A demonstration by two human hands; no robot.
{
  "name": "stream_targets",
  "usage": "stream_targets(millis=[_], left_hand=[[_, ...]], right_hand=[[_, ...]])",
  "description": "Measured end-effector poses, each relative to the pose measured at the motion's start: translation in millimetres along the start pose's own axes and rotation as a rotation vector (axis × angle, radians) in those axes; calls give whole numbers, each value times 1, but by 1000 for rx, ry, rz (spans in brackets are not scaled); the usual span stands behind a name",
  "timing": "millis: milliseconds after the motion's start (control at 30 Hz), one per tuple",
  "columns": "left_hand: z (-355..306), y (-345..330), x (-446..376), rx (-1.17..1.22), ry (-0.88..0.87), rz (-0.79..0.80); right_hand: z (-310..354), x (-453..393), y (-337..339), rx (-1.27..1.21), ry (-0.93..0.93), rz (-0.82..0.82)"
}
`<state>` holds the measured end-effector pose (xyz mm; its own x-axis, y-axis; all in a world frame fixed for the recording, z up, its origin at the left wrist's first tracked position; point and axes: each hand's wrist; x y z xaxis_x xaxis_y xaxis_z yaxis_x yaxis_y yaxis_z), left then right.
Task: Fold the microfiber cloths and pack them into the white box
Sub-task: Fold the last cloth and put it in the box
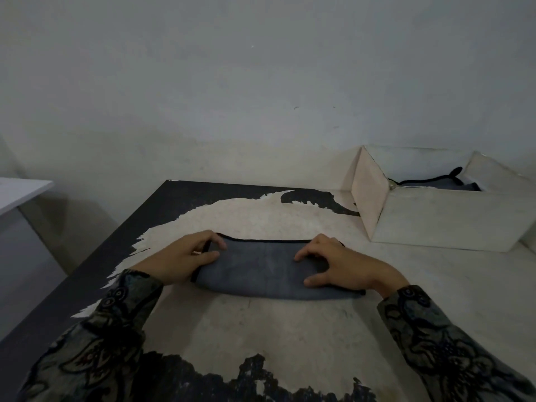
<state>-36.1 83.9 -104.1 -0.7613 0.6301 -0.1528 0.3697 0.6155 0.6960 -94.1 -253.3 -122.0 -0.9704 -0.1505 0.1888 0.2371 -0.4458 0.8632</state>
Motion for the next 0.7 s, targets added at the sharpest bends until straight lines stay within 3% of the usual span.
stream_targets(millis=[200,333,467,567,700], left_hand=[[-24,-22,-17,425,9,-144],[-50,-29,-36,570,48,-176],[-78,-45,-58,607,52,-110],[-95,-63,-74,614,41,-66],[-110,-82,-92,687,45,-76]], right_hand=[[4,4,0,-46,2,-2],[5,6,9,-442,-5,-83],[10,10,15,-769,-180,-69],[6,11,12,-696,-83,-75],[4,15,0,-302,148,10]])
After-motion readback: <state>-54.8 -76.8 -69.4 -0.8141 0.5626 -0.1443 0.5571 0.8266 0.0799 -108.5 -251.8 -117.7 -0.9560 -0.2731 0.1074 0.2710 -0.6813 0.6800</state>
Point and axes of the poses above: each hand's wrist, its own x-axis away from the middle knuckle, its own y-axis out of the back of the hand, z = x × y, and after that the axes turned 10 degrees about -y, right-handed
